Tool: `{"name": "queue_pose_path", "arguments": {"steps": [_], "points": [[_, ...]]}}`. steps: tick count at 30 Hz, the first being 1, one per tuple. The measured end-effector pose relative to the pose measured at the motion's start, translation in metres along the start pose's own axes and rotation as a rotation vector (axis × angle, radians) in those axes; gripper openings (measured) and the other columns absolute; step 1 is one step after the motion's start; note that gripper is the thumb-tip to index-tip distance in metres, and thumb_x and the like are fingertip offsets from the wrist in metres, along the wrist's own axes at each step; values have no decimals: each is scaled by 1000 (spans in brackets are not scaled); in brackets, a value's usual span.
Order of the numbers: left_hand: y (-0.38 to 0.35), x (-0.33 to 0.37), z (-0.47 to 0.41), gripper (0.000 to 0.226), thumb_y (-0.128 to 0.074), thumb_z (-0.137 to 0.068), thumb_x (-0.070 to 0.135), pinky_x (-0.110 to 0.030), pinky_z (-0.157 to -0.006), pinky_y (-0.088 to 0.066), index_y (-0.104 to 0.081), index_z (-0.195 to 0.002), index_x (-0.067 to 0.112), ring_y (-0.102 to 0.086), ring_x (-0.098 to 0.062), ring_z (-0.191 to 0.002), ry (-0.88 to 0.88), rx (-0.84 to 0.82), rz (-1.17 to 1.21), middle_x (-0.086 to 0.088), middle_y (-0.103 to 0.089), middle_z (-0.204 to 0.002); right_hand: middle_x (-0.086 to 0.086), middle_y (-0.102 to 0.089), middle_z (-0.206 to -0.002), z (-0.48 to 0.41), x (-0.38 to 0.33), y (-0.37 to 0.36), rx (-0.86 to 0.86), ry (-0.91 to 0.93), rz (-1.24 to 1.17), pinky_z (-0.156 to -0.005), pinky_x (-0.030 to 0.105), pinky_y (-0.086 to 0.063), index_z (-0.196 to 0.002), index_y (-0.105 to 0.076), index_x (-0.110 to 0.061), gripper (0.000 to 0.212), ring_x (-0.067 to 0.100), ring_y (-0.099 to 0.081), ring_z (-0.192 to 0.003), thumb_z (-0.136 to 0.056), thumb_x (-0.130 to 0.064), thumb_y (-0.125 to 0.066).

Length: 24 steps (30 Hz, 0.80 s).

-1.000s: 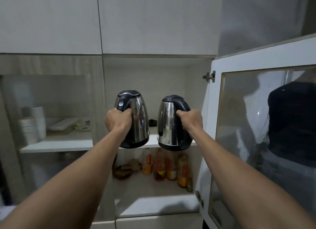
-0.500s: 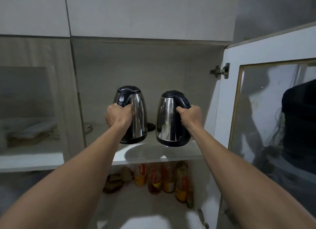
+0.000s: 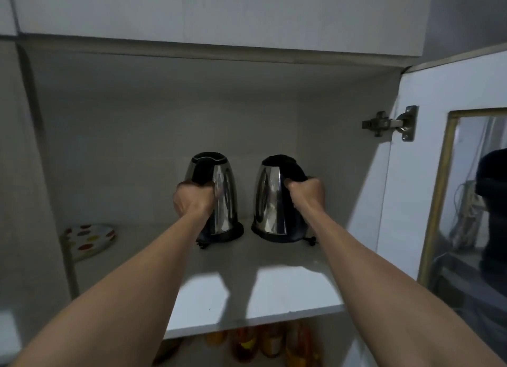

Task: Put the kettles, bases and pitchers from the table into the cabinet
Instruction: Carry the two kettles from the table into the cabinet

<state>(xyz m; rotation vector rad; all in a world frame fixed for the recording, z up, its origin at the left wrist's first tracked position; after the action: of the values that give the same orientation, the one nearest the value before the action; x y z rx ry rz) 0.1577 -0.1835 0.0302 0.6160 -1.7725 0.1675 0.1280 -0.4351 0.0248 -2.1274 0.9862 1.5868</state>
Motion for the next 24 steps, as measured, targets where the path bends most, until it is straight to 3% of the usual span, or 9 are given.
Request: {"name": "queue_pose_path", "arguments": {"steps": [4, 8, 17, 24], "points": [[-40, -10, -29, 25, -63, -85, 32, -31, -59, -42, -64, -84, 7, -61, -33, -73, -26, -29, -21, -13, -65, -82, 9, -69, -76, -45, 21, -27, -6, -20, -13, -59, 31, -46, -77, -67, -9, 26, 29, -69, -73, -79, -34, -74], [-75, -15, -55, 29, -65, -85, 29, -38, -70, -53, -67, -94, 3, -66, -38, -86, -33, 9, -23, -19, -69, -92, 5, -62, -67, -80, 41, -47, -53, 7, -39, -52, 28, -41, -71, -62, -8, 25, 23, -60, -64, -82, -27, -73], [-118, -39, -86, 28, -64, -86, 26, -37, -69, -49, -66, -89, -2, -66, -39, -85, -20, 43, -42, -18, -66, -86, 4, -63, -70, -128, 73, -81, -86, -5, -25, -61, 29, -46, -69, -61, -14, 26, 27, -65, -72, -86, -31, -71], [-132, -52, -96, 29, -63, -86, 26, -36, -74, -50, -67, -94, -1, -65, -39, -90, 1, 43, -76, -19, -66, -89, 9, -65, -79, -142, 86, -91, -95, -17, 12, -64, 28, -44, -83, -65, -9, 24, 27, -64, -75, -86, -32, -70]]}}
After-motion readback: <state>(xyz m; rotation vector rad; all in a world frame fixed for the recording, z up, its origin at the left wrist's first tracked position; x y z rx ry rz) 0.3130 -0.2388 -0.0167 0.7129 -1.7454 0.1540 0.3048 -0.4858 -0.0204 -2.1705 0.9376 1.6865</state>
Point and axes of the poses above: each hand's wrist, its own z-axis away from the middle knuckle, its own y-axis out of the back of the hand, x = y × z, the point moved 3 cm from there along -z, towards the middle knuckle
